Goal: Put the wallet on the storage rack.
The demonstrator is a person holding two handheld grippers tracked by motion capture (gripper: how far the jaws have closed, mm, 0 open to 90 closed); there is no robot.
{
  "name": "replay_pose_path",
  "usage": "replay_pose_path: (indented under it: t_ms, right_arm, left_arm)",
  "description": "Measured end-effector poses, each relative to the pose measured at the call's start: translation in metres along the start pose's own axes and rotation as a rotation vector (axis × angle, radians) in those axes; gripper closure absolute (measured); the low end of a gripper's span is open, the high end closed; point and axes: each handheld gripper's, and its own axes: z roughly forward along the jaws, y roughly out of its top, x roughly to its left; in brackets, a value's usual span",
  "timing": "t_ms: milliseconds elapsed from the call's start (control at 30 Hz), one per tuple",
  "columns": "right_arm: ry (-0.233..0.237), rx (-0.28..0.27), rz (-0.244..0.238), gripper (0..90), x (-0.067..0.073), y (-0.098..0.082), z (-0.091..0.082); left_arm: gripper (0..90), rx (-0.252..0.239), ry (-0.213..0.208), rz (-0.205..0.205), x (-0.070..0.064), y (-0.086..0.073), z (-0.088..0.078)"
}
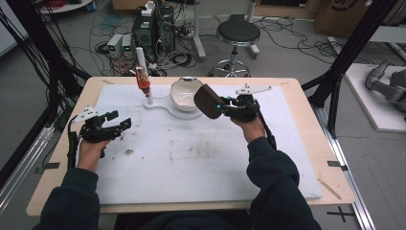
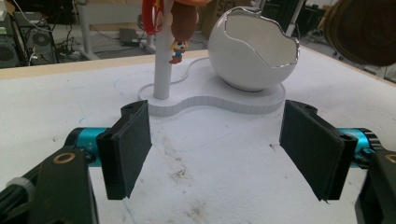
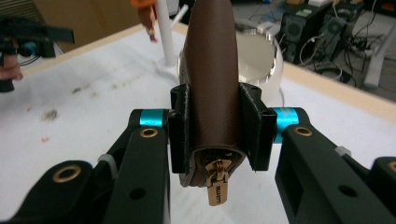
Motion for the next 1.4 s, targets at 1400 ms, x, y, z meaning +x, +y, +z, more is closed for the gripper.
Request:
replay_pose_path:
  t_ms: [1400]
  right_arm:
    - [0.058,0.097,-0.371,67.5,-0.037,0.053,0.113]
  left_arm:
    - [25.0,-0.027,0.003,-0.062,0.008,-0.007,-0.009]
